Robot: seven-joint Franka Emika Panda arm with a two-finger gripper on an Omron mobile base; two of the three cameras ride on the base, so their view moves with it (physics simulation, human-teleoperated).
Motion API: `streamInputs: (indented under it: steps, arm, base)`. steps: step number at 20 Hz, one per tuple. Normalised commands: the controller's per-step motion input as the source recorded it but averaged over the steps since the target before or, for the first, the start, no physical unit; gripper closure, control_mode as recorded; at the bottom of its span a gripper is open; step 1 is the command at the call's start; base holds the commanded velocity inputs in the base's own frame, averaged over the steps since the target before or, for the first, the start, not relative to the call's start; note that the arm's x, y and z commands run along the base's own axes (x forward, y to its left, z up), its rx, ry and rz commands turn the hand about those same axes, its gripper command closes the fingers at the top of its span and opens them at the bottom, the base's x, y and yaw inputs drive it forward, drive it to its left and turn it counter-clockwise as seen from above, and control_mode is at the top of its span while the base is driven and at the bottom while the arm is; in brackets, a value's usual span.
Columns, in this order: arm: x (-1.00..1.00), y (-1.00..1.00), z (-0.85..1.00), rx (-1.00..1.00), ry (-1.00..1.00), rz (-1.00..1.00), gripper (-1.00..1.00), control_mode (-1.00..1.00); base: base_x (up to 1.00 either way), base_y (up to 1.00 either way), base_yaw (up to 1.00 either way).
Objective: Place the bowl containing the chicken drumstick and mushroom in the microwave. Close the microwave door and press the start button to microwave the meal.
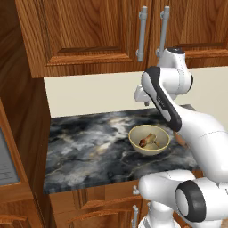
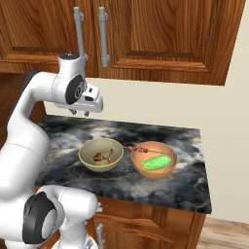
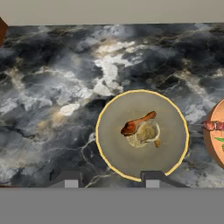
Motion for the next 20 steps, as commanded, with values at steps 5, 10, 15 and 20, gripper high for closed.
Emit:
streamInputs:
  steps: [5,10,15,20]
  arm:
    - [-0.24,-0.06,-0.14,0.00,0.00,-0.01,-1.00,-1.00]
    - [-0.45,-0.19,-0.45,0.00,-0.01,-0.05,-1.00,-1.00]
    - [-0.35,-0.18,-0.60,0.00,-0.05,-0.12,-1.00,-1.00]
    - [-0.15,-0.27,-0.55,0.08,-0.02,-0.21,-1.00,-1.00]
  base:
    - [0.00,0.00,0.00]
    - [0.00,0.00,0.00]
    - [0.00,0.00,0.00]
    - [0.00,0.00,0.00]
